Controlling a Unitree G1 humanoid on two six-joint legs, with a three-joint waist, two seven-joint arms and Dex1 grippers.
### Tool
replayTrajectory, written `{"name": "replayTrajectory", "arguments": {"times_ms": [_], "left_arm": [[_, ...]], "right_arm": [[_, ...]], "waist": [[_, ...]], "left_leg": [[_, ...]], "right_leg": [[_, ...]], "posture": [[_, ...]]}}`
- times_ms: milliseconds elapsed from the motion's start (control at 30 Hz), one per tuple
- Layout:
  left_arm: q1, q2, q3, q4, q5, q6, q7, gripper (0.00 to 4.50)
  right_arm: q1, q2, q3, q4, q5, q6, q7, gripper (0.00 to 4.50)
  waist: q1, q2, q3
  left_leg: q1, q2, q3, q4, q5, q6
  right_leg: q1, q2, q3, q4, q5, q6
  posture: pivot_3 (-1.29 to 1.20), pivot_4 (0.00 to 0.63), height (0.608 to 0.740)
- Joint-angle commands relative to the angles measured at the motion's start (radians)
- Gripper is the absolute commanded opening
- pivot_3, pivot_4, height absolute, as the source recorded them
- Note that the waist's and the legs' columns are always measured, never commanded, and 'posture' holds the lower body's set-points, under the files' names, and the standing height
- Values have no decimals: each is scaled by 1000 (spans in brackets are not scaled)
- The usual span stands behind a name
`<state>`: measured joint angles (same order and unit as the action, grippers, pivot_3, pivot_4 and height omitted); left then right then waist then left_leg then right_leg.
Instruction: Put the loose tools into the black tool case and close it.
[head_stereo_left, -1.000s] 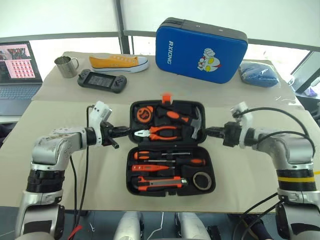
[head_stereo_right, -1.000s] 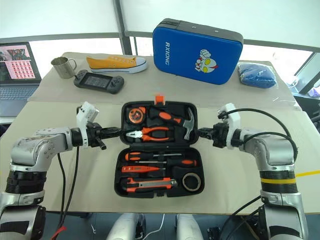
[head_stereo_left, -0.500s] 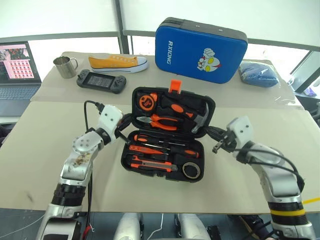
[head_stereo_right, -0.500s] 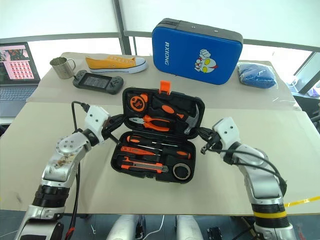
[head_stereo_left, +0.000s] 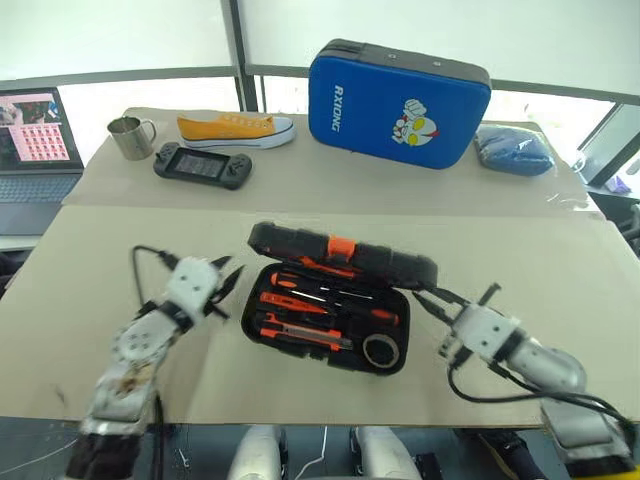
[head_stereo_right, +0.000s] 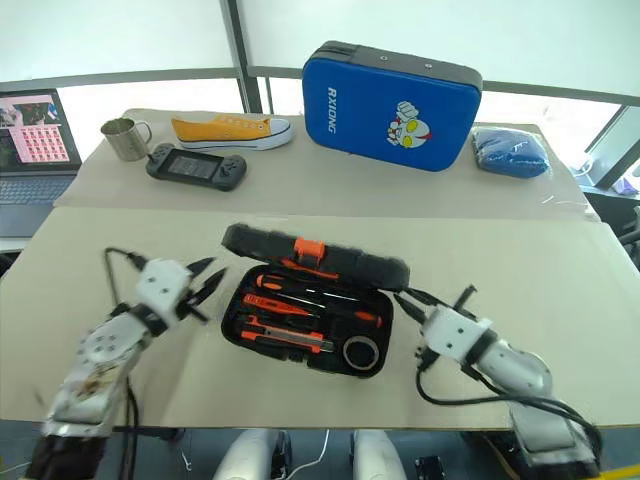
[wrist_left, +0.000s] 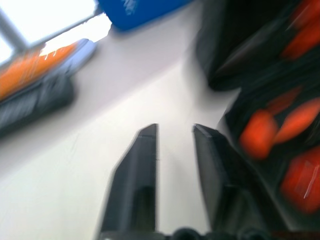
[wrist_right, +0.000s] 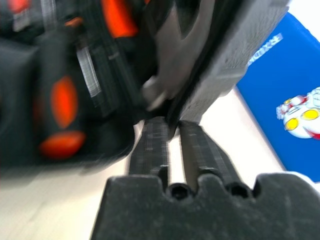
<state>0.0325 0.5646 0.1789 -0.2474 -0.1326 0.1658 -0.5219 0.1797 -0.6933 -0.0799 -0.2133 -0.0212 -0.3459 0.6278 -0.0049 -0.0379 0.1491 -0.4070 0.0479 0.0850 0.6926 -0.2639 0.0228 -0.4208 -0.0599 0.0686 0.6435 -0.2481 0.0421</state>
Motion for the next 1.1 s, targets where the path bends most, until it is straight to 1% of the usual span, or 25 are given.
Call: {"name": "replayTrajectory", "arguments": {"times_ms": [33,100,133,200,233,300,333,367,400,433,533,600,633,667,700,767,833,867,900,967,1033,1100], "left_arm": [[46,74,146,-89,-100,83,-57,2802],[55,118,182,-56,-108,73,-93,3410],[45,135,188,-29,-112,78,-105,3793],[4,162,174,24,-112,72,-131,4423],[-39,175,150,57,-115,86,-147,4423],[-115,187,110,108,-121,104,-176,4423],[-181,188,72,149,-118,120,-198,4423],[-263,181,23,207,-105,117,-226,4500],[-344,171,-27,269,-80,97,-250,4500],[-411,162,-72,325,-60,86,-273,4500],[-570,123,-189,480,0,17,-344,3812],[-657,92,-249,567,26,-23,-393,3010],[-694,76,-274,607,40,-39,-411,2798],[-725,59,-299,641,50,-60,-436,2339],[-748,46,-320,669,59,-86,-460,2013],[-773,33,-344,707,71,-123,-493,1266],[-773,27,-391,705,84,-165,-563,574],[-775,22,-412,709,105,-185,-566,219],[-774,20,-424,705,117,-189,-569,47],[-757,34,-436,661,117,-162,-608,47],[-721,69,-431,592,94,-144,-670,47],[-683,106,-418,520,70,-116,-712,47]], "right_arm": [[81,-77,-130,-170,162,63,90,2098],[151,-124,-185,-238,280,121,165,2683],[179,-141,-209,-257,302,146,187,3058],[239,-175,-238,-295,361,211,238,3708],[274,-196,-249,-321,418,276,268,3708],[314,-220,-264,-361,507,362,311,3708],[324,-235,-261,-380,548,415,324,3708],[329,-252,-248,-402,587,470,339,3133],[325,-263,-228,-420,602,496,358,2915],[319,-274,-205,-430,604,523,367,2546],[259,-273,-122,-418,556,545,373,1609],[201,-258,-67,-389,521,552,368,887],[173,-251,-40,-372,502,552,367,679],[145,-242,-13,-355,485,551,368,215],[120,-232,9,-341,470,548,371,8],[90,-217,34,-322,454,547,377,0],[56,-203,73,-294,427,533,390,0],[40,-194,90,-280,414,528,390,0],[19,-181,103,-262,391,522,376,0],[-29,-143,106,-213,339,521,318,0],[-72,-107,86,-165,324,534,277,0],[-100,-80,68,-127,310,538,252,0]], "waist": [[1,0,0],[2,0,0],[3,0,0],[5,-1,0],[9,-2,0],[18,-2,0],[17,-2,0],[18,-3,0],[20,-3,0],[22,-3,0],[15,-5,-1],[11,-6,-1],[9,-6,-1],[8,-6,-1],[7,-6,-1],[6,-6,-1],[6,-6,-1],[6,-6,-1],[6,-6,-1],[5,-7,-1],[-3,-7,-1],[-7,-6,-1]], "left_leg": [[0,0,0,1,0,0],[2,1,1,1,0,0],[3,0,1,2,0,0],[10,1,1,1,0,0],[16,1,1,0,0,0],[17,1,2,0,0,0],[17,1,2,0,0,0],[17,1,2,0,0,0],[17,1,2,0,0,0],[17,0,2,1,0,0],[16,-2,4,1,0,0],[15,-2,4,1,-1,0],[13,-3,4,1,-1,0],[12,-3,5,1,-1,0],[11,-3,5,2,-1,0],[9,-3,5,1,-1,0],[7,-3,5,1,-1,0],[6,-3,5,2,-1,0],[5,-3,5,2,-1,0],[5,-3,4,3,-1,0],[5,-2,5,3,-1,0],[3,-2,5,3,-1,0]], "right_leg": [[0,0,0,0,0,0],[3,-1,0,0,0,0],[4,-1,0,1,0,0],[12,0,-1,0,0,-1],[17,0,-2,-2,-1,-1],[19,0,-2,-2,-3,-2],[18,0,-2,-2,-3,-2],[18,0,-1,-2,-2,-2],[19,-1,-1,-2,-2,-2],[19,0,-1,-2,-2,-1],[19,1,-2,-2,-2,-1],[17,1,-1,-2,-2,-1],[16,2,-1,-3,-2,-1],[15,2,-1,-3,-2,-1],[15,2,-1,-3,-2,-1],[13,2,-1,-3,-2,0],[10,2,-1,-3,-2,0],[10,2,-1,-3,-2,0],[9,2,-1,-2,-2,0],[9,2,-1,-2,-2,0],[9,3,-1,-2,-2,0],[4,2,1,1,-2,0]], "posture": [[0,150,740],[0,150,740],[0,150,740],[0,150,740],[0,150,740],[0,150,740],[0,150,740],[0,150,740],[0,150,740],[0,150,740],[0,150,740],[0,150,740],[0,150,740],[0,150,740],[0,150,740],[0,150,740],[0,150,740],[0,150,740],[0,150,740],[0,150,740],[0,150,740],[0,150,740]]}}
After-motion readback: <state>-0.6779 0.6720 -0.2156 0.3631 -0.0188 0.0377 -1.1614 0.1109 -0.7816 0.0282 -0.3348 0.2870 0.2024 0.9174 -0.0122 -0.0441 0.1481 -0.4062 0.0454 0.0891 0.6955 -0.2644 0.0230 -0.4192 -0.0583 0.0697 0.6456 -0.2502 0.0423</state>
